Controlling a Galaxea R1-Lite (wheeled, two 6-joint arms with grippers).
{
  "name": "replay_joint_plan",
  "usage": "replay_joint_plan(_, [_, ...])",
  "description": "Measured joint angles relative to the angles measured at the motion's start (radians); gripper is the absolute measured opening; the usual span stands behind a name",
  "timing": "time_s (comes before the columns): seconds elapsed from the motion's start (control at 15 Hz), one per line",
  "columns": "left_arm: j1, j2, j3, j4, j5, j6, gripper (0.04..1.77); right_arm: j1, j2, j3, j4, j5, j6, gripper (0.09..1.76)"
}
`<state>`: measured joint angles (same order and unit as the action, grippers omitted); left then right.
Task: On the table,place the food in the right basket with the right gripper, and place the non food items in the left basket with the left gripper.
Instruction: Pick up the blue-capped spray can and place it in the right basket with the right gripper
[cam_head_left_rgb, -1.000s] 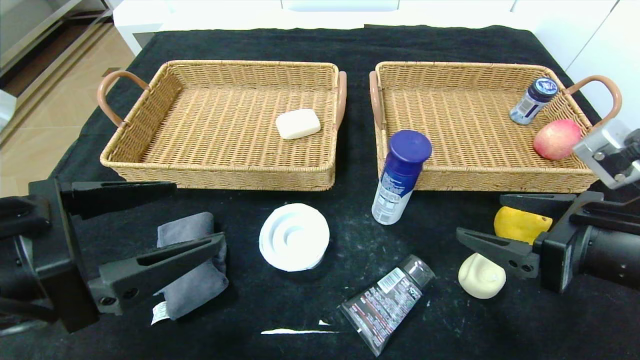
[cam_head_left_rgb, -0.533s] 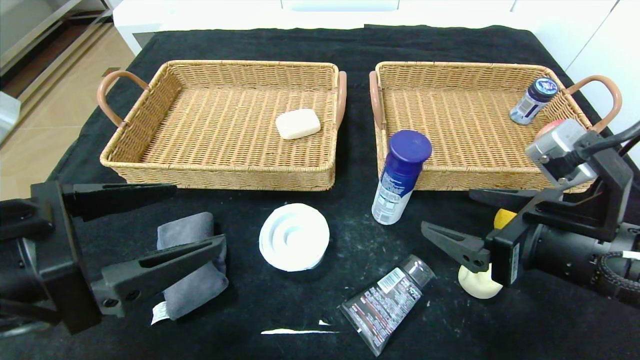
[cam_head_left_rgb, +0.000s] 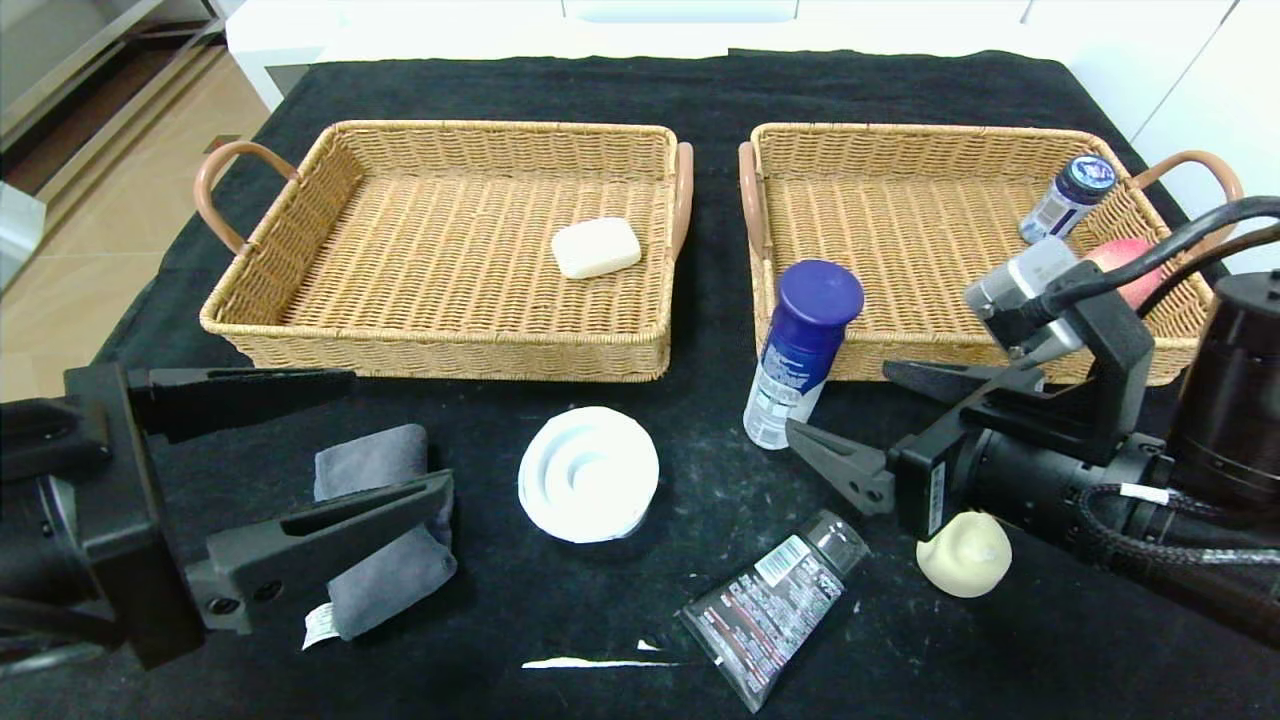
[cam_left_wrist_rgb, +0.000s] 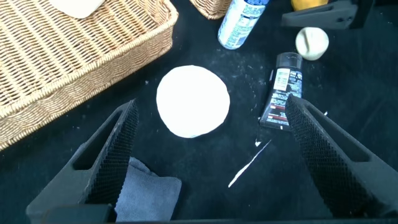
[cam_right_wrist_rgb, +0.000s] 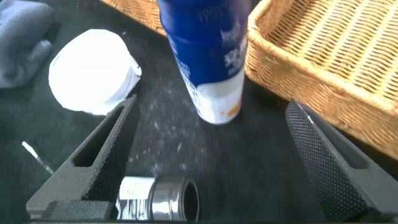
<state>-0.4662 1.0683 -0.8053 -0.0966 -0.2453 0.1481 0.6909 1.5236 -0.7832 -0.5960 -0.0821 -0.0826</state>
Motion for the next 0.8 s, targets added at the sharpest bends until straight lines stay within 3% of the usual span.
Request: replay_joint_plan(0.8, [-0.002,0.003,0.002,0.0,-0.001,-0.001,1.72,0.0,0.102,-0.12,-0.049,-0.002,0.0,1.71])
